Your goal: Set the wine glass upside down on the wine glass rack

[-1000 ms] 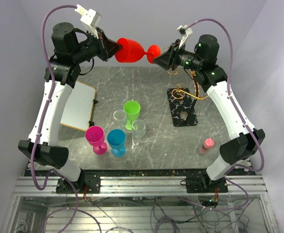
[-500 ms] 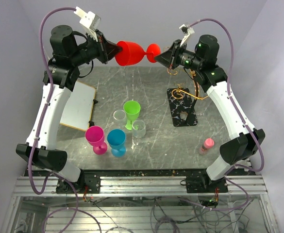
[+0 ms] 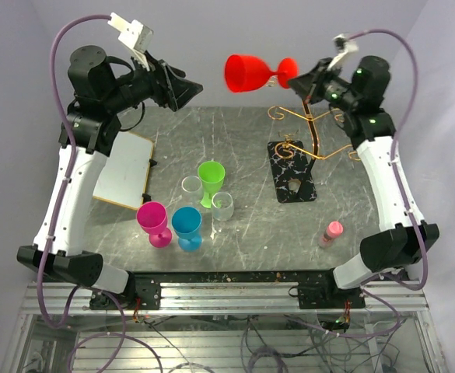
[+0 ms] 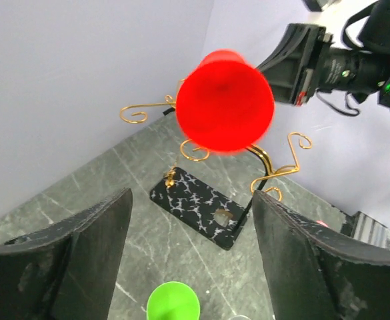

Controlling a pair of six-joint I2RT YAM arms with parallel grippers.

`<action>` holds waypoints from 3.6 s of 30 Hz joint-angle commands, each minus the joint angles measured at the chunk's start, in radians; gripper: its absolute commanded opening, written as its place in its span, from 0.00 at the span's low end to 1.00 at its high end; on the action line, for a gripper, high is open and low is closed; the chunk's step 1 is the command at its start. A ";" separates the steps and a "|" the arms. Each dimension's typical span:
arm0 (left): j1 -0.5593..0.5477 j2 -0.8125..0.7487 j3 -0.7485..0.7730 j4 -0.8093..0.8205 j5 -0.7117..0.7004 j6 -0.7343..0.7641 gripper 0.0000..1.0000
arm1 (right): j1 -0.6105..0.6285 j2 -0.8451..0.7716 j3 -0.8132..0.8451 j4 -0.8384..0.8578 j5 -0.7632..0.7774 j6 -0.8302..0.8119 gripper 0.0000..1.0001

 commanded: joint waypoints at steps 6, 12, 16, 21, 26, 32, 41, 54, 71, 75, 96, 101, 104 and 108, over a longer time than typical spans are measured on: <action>-0.003 -0.099 -0.040 -0.129 -0.267 0.178 0.94 | -0.209 -0.087 0.052 -0.059 0.242 -0.125 0.00; -0.003 -0.128 -0.105 -0.154 -0.399 0.268 0.98 | -0.248 -0.083 0.159 -0.111 0.511 -0.296 0.00; -0.003 -0.144 -0.147 -0.160 -0.462 0.293 0.98 | -0.253 -0.064 0.215 -0.130 0.674 -0.415 0.00; 0.010 -0.147 -0.150 -0.175 -0.414 0.315 0.98 | -0.263 -0.036 0.274 -0.145 0.833 -0.554 0.00; 0.028 -0.165 -0.162 -0.174 -0.422 0.312 0.98 | -0.265 -0.015 0.282 -0.113 0.992 -0.695 0.00; 0.039 -0.184 -0.182 -0.178 -0.419 0.324 0.98 | -0.264 0.007 0.237 -0.041 1.118 -0.848 0.00; 0.046 -0.192 -0.192 -0.182 -0.417 0.335 0.98 | -0.261 0.076 0.129 0.088 1.211 -1.155 0.00; 0.053 -0.177 -0.195 -0.185 -0.387 0.328 0.98 | -0.207 0.109 -0.107 0.249 1.133 -1.432 0.00; 0.055 -0.175 -0.225 -0.175 -0.377 0.327 0.98 | -0.048 0.176 -0.171 0.249 1.027 -1.586 0.00; 0.056 -0.175 -0.231 -0.171 -0.358 0.321 0.98 | -0.020 0.201 -0.163 0.265 1.026 -1.594 0.00; 0.056 -0.147 -0.243 -0.150 -0.323 0.311 0.99 | 0.020 0.364 -0.039 0.323 1.017 -1.574 0.00; 0.056 -0.150 -0.250 -0.150 -0.320 0.316 0.99 | 0.019 0.387 -0.034 0.356 1.024 -1.577 0.00; 0.056 -0.152 -0.254 -0.148 -0.320 0.316 0.99 | 0.016 0.399 -0.009 0.349 1.025 -1.554 0.00; 0.056 -0.154 -0.255 -0.145 -0.318 0.314 0.99 | 0.013 0.424 0.038 0.325 1.039 -1.527 0.00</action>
